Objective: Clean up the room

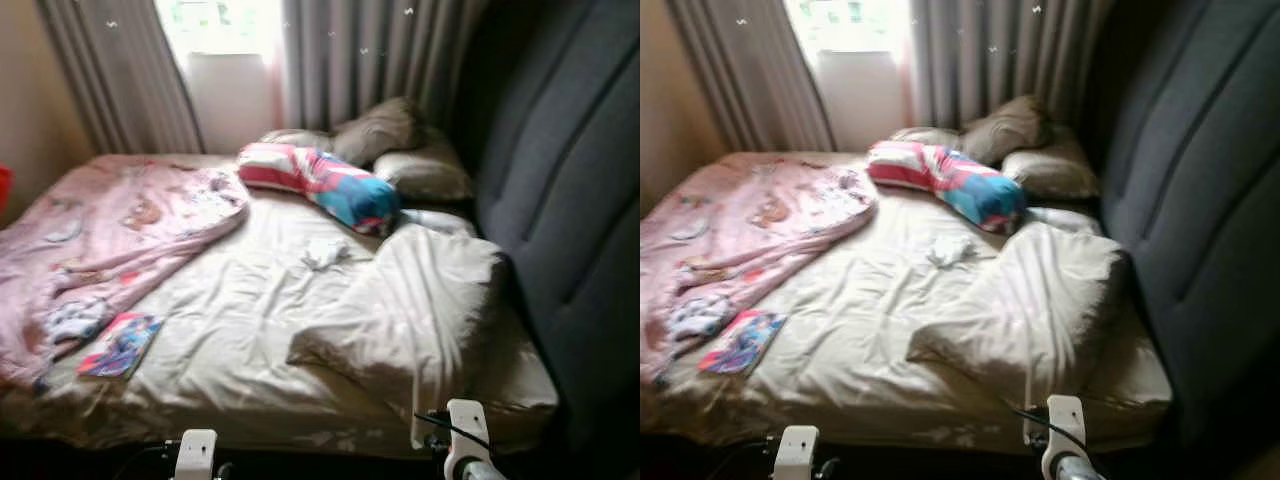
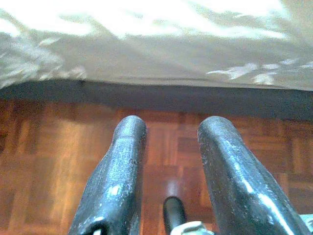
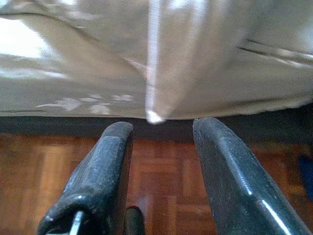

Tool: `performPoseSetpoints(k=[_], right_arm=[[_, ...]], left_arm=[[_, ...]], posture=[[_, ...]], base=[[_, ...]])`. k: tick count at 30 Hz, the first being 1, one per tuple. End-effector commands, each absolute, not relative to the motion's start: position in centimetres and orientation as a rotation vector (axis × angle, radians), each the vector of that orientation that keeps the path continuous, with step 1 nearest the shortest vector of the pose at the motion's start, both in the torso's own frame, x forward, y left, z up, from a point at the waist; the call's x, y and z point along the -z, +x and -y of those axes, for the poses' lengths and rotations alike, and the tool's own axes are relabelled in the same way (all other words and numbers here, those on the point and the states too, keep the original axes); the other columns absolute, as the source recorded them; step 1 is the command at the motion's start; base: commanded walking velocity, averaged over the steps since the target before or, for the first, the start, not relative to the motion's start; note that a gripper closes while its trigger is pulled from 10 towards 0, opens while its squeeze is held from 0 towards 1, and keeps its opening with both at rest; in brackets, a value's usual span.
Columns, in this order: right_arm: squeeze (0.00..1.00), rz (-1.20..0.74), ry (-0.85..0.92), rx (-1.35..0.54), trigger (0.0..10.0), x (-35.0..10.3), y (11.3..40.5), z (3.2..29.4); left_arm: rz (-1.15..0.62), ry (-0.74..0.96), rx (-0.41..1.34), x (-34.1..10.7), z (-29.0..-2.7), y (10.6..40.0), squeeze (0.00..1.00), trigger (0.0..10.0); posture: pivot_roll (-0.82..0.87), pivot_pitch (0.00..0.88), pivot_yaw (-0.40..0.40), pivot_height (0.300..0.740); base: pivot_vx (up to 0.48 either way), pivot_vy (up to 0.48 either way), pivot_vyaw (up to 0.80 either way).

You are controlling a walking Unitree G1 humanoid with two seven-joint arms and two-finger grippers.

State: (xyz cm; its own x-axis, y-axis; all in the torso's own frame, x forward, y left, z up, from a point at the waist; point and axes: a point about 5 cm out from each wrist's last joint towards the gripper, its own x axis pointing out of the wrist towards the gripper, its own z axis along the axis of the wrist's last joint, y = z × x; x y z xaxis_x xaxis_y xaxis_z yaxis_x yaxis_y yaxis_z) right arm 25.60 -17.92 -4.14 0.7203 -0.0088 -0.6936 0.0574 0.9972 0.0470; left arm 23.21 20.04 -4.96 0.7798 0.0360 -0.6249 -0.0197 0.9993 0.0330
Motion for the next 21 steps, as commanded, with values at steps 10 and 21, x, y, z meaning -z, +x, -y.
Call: performPoseSetpoints(k=[10,21], right_arm=[[0.00,-0.763,0.068,0.031,10.0,4.3,25.4,17.5],[0.00,-0.743,0.070,0.047,10.0,4.0,25.7,17.6]], left_arm=[[-0.502,0.009,0.003,1.5,-19.9,27.5,0.00,10.0],[-0.642,0.001,-0.036,3.4,-21.0,25.3,0.00,10.0]], posture=[[-0.05,0.000,0.020,0.726],[-0.05,0.000,0.013,0.726]], base=[[0.000,0.000,-0.31],[0.052,0.000,0.00]])
